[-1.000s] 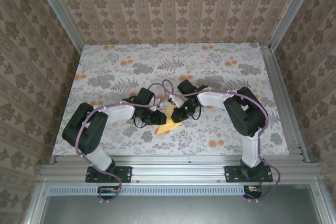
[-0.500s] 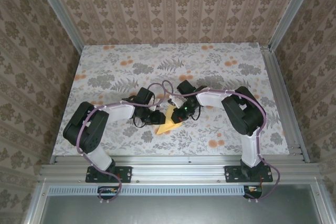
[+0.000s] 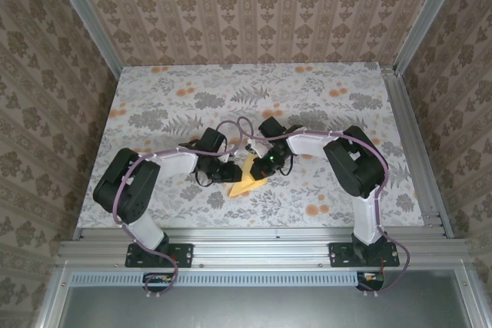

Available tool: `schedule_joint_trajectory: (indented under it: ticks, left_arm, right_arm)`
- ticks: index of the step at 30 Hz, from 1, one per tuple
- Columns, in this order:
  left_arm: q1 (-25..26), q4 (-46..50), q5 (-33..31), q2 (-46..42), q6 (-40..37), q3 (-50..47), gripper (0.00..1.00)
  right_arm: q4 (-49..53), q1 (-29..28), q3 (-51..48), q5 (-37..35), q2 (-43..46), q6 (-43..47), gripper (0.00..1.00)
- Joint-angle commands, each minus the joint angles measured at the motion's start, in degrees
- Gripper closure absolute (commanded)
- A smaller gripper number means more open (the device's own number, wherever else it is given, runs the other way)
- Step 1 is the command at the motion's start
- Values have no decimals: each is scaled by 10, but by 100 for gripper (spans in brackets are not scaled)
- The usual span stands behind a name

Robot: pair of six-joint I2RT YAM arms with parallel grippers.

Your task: Fold a paper plane with a square sheet of paper (pick it up from the middle)

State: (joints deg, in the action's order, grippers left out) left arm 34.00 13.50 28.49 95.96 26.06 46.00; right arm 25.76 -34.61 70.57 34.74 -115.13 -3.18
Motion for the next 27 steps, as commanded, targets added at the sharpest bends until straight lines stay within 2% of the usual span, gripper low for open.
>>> schedule_joint_trajectory:
  ticks: [1, 13, 19, 27]
  left_arm:
    - [34, -12, 9, 57, -28, -1, 72]
    - [63, 58, -80, 102, -53, 38, 73]
    - [69, 54, -91, 113, -53, 31, 73]
    - [72, 49, -94, 115, -57, 27, 73]
  right_arm:
    - [14, -2, 8, -28, -10, 12, 100]
    - [13, -4, -11, -52, -4, 11, 96]
    - [2, -2, -24, -42, 21, 2, 89]
    - [-18, 5, -48, -22, 52, -18, 86]
